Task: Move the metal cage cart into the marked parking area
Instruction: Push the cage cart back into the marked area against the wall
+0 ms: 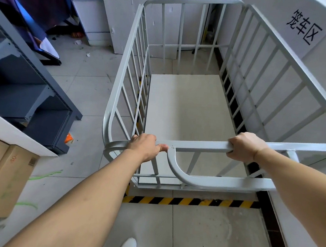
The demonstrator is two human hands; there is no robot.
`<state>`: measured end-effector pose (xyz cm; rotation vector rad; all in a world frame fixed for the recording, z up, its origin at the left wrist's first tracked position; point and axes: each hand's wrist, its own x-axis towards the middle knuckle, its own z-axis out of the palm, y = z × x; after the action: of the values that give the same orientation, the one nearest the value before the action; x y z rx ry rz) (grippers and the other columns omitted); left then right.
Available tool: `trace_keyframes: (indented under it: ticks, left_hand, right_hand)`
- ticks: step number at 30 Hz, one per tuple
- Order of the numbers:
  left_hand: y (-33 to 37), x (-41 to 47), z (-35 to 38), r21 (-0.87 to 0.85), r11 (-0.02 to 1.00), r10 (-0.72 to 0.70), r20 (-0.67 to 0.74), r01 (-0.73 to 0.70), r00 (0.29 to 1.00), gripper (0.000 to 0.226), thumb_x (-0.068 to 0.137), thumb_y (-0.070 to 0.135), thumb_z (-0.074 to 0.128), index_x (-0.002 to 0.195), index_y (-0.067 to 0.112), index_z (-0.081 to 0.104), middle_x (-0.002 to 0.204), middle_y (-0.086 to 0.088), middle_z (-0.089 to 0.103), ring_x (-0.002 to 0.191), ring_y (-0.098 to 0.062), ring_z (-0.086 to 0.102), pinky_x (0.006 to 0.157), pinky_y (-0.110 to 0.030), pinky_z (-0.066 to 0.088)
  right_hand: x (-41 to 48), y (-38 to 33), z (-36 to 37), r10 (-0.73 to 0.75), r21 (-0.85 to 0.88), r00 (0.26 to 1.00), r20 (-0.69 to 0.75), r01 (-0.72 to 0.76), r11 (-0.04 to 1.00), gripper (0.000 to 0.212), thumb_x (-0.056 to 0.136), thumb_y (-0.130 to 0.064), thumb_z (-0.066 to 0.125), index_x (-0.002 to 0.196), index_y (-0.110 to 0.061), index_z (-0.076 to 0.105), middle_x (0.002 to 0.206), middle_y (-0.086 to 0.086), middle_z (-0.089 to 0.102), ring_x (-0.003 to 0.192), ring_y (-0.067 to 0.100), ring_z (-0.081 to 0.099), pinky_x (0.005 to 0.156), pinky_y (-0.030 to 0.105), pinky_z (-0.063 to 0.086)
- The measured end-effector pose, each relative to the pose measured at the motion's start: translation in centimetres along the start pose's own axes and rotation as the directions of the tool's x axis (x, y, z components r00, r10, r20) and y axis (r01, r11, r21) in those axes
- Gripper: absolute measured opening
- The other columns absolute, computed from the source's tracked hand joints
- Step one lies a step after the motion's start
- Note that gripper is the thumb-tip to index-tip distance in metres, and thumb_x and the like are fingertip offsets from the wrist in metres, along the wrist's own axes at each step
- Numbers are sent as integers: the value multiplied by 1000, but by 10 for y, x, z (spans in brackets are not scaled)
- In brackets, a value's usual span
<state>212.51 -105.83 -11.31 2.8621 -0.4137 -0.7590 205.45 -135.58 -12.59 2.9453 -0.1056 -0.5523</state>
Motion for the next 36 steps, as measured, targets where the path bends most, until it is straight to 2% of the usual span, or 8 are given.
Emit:
trace_keyframes:
  ticks: [7,14,16,18,22,29,36]
  left_hand:
    - [19,7,1,6,1000,-10,-14,10,1000,66,90,63,43,117,5,59,129,-18,58,125,-37,48,107,-41,33]
    - [17,6,-4,28,1000,11,7,-11,1000,67,89,65,42,116,6,59,126,-17,59,121,-37,50,101,-41,38]
    - [15,5,-3,34,999,24,2,-24,1000,66,90,65,41,115,6,59,125,-17,60,121,-37,51,101,-41,38]
    - [15,4,-4,48,998,28,2,-28,1000,67,90,64,40,118,6,58,127,-17,59,121,-37,51,102,-42,39]
    - [14,4,-4,69,997,45,-12,-44,999,68,89,65,40,114,5,60,125,-18,61,119,-38,53,100,-43,40]
    - [9,7,1,128,989,85,-30,-80,996,68,92,64,35,121,6,56,130,-18,59,123,-36,51,106,-46,34]
    - [6,8,-1,141,985,94,13,-95,996,64,94,61,33,121,7,54,128,-17,59,122,-36,52,105,-50,33]
  right_hand:
    - [6,16,-2,13,-21,1000,7,-13,1000,21,78,-35,55,66,-21,45,73,3,55,74,27,52,74,26,49]
    - [3,12,-4,30,-17,1000,2,-30,999,15,77,-35,55,72,-22,51,76,4,60,76,28,56,76,28,51]
    - [2,8,-3,41,-14,999,-12,-41,999,14,77,-34,55,76,-21,60,83,5,67,82,29,62,77,28,52]
    - [2,6,-2,54,-21,998,-33,-54,998,22,78,-34,56,86,-18,68,93,7,71,91,31,66,77,29,51]
    - [0,1,1,92,-2,994,-65,-93,996,26,80,-32,55,94,-15,70,100,8,72,98,32,66,79,31,51]
    - [2,-4,6,144,21,985,-90,-143,989,26,81,-29,54,96,-16,70,101,7,72,97,31,66,78,30,50]
    - [5,-7,8,163,24,982,-95,-161,987,24,79,-26,51,90,-17,70,93,6,71,89,32,67,73,29,48]
